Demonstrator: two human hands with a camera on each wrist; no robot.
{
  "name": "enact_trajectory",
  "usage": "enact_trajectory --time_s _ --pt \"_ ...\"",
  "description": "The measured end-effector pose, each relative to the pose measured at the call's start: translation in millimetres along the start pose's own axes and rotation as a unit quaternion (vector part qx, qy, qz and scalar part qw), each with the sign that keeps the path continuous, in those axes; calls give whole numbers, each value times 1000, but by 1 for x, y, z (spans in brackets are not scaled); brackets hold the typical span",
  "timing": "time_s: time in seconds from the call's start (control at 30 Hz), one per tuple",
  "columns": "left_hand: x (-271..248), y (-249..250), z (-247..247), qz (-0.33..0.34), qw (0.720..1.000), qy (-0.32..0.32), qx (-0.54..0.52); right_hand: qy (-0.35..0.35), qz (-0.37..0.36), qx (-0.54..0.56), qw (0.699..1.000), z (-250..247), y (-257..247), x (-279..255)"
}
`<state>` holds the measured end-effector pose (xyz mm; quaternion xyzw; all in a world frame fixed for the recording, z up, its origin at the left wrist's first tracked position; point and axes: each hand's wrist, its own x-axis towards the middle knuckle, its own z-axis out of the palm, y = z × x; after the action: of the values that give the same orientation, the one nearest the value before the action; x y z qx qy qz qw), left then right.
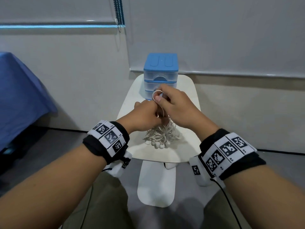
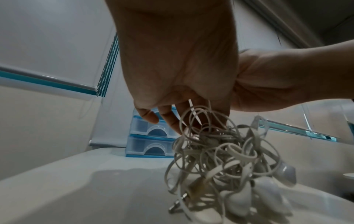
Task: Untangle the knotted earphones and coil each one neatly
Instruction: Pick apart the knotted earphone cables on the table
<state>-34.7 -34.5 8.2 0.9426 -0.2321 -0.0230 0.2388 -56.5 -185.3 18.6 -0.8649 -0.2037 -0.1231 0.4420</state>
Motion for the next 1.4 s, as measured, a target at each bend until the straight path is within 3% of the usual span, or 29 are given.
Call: enact_trajectory --time_s 0.2,0.27,0.37,0.47,0.57,0.67,0.73,0.83,0.97,1.07,1.23,1.3,1.4 --pt "5 1 5 11 1000 -9 23 39 165 -95 981 -21 8 5" --pt "7 1 4 14 1000 -8 23 46 222 -48 973 -27 12 4" --pt "7 2 3 21 999 -19 39 56 261 131 955 -27 4 4" --pt "6 2 7 22 998 -12 65 75 209 250 943 -21 -9 7" --pt "6 -1 9 18 996 -3 83 107 95 163 976 -14 -16 11" --pt "7 -7 12 10 996 -16 85 128 17 85 988 -16 -22 11" --pt "6 -10 12 3 999 -21 43 144 13 17 989 -24 -22 13" --pt "5 -17 5 21 999 -18 -44 149 71 -105 981 -41 -10 15" --pt "4 -25 -7 40 996 -3 -84 75 189 -183 962 -57 11 13" --pt "4 -26 -9 31 996 -27 -84 -17 234 -208 950 -59 16 11" --pt "3 -23 -9 43 996 -38 -66 -212 255 -206 921 -55 8 4" --pt "2 -23 -9 42 996 -34 -75 -244 246 -184 920 -50 10 1" --pt "0 -22 -8 62 995 -46 -69 -236 214 -156 935 -41 18 0"
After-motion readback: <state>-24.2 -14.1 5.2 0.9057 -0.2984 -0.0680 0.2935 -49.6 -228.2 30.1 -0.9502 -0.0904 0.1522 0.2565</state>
